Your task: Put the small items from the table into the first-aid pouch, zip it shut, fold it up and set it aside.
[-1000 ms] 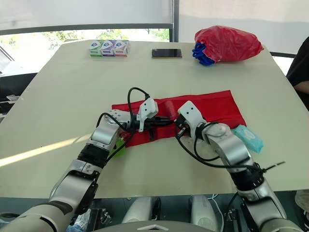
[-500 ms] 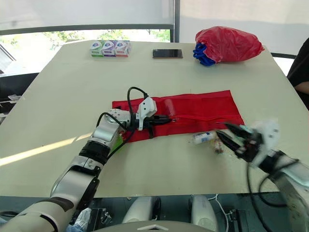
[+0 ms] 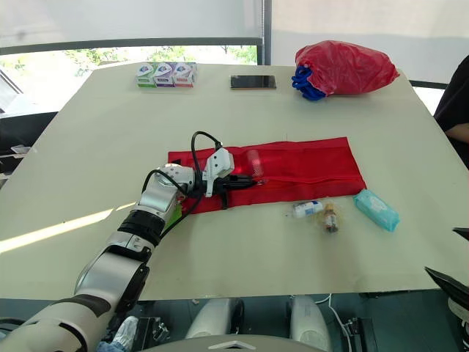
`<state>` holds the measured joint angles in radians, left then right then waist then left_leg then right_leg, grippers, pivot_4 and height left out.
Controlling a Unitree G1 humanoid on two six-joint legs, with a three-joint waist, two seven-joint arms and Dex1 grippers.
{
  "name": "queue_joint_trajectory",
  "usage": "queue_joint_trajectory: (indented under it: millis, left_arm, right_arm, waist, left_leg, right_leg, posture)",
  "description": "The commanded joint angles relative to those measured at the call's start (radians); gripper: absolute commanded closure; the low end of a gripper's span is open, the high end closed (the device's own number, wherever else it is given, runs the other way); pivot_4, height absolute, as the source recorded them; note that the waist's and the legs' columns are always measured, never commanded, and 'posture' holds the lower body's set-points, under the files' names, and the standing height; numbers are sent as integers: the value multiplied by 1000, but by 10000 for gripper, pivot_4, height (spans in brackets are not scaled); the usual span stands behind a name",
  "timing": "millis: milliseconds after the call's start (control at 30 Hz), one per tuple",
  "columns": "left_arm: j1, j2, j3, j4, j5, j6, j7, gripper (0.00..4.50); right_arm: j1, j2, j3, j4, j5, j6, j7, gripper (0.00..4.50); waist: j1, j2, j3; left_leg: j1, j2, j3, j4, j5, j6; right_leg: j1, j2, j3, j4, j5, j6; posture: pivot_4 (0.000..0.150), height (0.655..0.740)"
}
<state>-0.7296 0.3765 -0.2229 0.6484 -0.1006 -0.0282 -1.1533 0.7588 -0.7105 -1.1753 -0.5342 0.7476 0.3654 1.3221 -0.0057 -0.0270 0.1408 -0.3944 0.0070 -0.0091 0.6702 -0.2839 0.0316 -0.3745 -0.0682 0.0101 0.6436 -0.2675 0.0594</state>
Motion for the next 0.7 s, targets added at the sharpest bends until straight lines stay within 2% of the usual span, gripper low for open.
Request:
queue_joint_trajectory:
  millis: [33, 167, 333, 567, 700]
  left_arm:
    - [-15, 3, 12, 0, 4, -13, -7, 45000]
    - [-14, 1, 11, -3, 5, -12, -9, 45000]
    - [-12, -1, 9, -14, 5, -5, -8, 45000]
    - [-15, -9, 2, -37, 6, 6, -8, 45000]
    - [-19, -17, -5, -26, 14, -7, -10, 45000]
  right_arm:
    - [20, -22, -61, 6, 49, 2, 16, 1018]
    - [12, -19, -31, -6, 55, 1, -15, 1018]
    - [-16, 3, 78, -41, -14, -13, -111, 1018]
    - [-194, -35, 373, -127, -97, 31, -310, 1018]
    - [-330, -145, 602, -111, -163, 114, -362, 1018]
  waist:
    - [0, 0, 0]
    - [1, 0, 0]
    - [1, 0, 0]
    - [2, 1, 0]
    - [3, 1, 0]
  left_leg:
    - [0, 0, 0, 0, 0, 0]
    - [0, 1, 0, 0, 0, 0]
    - [0, 1, 0, 0, 0, 0]
    - [0, 0, 0, 0, 0, 0]
    - [0, 0, 0, 1, 0, 0]
  right_leg:
    - [0, 0, 0, 0, 0, 0]
    - [0, 0, 0, 0, 0, 0]
    - [0, 0, 0, 0, 0, 0]
    - [0, -1, 0, 0, 0, 0]
    - [0, -1, 0, 0, 0, 0]
  posture:
    - [1500, 7400]
    - [1500, 7400]
    - [1500, 7400]
    - [1500, 7400]
    - [1500, 7400]
